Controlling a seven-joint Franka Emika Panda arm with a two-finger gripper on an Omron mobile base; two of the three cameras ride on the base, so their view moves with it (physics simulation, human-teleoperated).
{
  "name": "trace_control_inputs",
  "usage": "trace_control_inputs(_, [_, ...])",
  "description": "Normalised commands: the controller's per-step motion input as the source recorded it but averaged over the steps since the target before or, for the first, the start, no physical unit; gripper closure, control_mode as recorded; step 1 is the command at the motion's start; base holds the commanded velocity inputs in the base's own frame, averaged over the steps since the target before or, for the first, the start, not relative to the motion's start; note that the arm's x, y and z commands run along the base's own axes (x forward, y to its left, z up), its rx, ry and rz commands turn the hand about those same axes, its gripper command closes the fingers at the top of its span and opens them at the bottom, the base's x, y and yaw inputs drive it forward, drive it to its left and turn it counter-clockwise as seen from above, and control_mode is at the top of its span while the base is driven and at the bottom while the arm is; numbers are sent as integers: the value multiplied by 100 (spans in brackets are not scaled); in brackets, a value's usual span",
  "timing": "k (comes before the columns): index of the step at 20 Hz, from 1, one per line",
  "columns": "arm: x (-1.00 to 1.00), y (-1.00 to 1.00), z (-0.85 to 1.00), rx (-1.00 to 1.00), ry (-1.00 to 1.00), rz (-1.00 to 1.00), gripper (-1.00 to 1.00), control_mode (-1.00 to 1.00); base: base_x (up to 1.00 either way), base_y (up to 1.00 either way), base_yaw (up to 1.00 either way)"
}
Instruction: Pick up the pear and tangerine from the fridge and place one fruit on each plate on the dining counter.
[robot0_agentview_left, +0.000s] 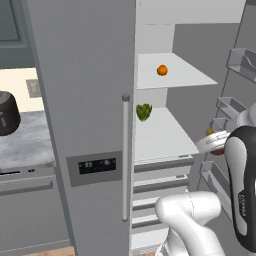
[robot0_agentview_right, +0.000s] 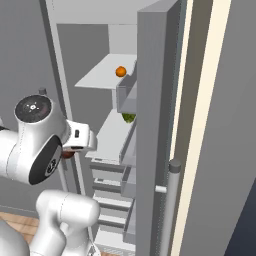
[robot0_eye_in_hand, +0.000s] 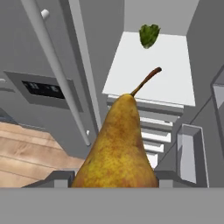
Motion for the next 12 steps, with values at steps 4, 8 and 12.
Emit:
trace_control_inputs(4, [-39,24,0,-4,-3,0,100,-100,0,0,0])
trace_control_inputs(8, [-34,46,0,-9,0,0,100,-100,0,0,0])
trace_control_inputs(12, [0,0,0,0,0,0,100,100,-38,49,1])
